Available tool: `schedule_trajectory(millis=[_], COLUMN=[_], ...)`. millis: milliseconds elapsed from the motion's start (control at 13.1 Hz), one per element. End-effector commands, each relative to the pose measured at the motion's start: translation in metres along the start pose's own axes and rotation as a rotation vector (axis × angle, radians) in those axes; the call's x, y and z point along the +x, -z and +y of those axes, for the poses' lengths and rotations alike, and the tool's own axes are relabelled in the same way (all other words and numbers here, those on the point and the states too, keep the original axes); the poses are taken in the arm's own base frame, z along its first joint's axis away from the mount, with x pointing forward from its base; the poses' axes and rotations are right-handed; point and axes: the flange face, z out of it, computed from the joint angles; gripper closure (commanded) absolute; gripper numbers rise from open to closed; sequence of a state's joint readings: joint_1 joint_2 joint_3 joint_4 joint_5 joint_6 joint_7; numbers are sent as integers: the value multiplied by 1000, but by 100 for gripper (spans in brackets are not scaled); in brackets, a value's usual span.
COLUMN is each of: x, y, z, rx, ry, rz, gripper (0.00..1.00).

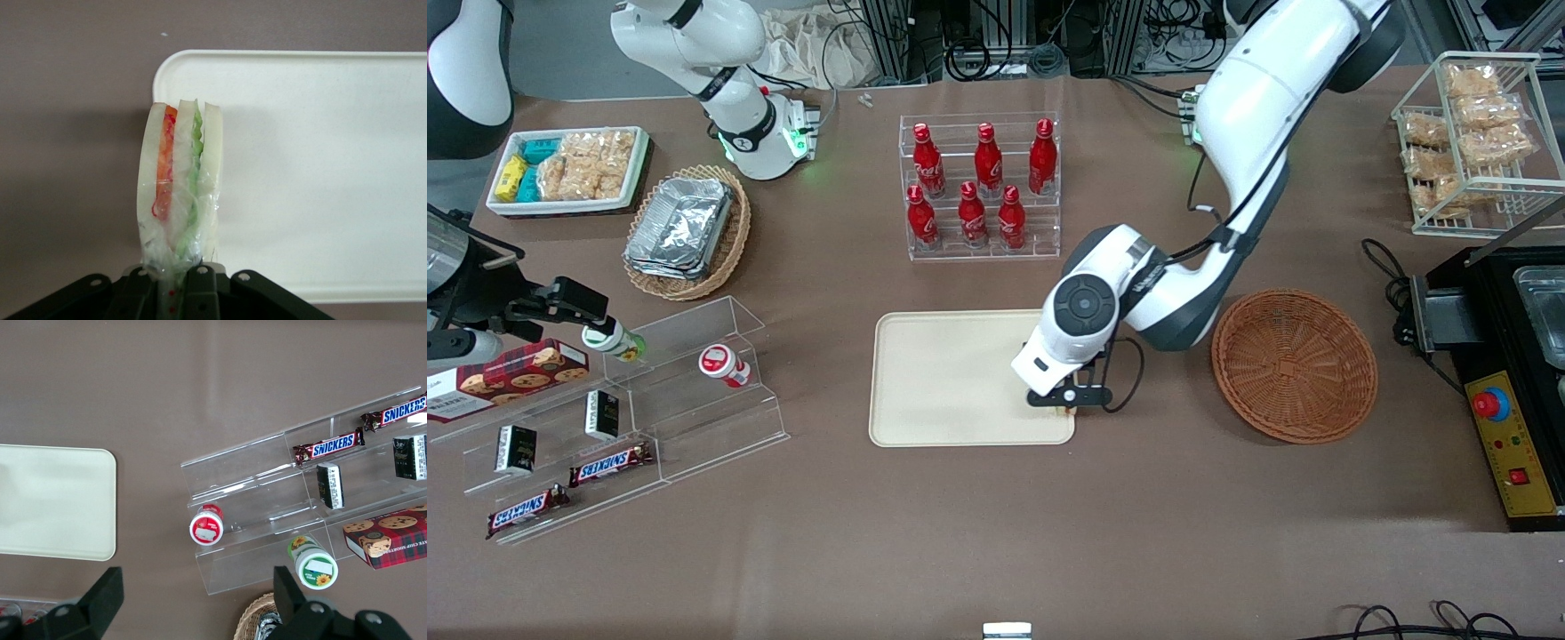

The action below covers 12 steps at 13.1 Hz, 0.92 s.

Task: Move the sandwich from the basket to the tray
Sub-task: 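Lower the sandwich onto the tray and open the left gripper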

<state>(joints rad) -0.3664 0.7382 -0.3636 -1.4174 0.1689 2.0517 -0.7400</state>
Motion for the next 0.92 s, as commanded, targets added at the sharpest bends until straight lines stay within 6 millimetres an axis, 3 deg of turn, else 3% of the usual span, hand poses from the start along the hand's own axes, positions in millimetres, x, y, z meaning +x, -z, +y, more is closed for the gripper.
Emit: schedule_trajectory(millis=[0,534,687,763,840], x=[12,4,4,5,6], y=[-11,-42,-42,-42,-38], z=[5,16,16,14,13], rx=[-10,-8,-7,-4,-5], ry=[13,50,94,96,97], rz=[37,13,13,15,20], gripper=[100,99,54,1,0])
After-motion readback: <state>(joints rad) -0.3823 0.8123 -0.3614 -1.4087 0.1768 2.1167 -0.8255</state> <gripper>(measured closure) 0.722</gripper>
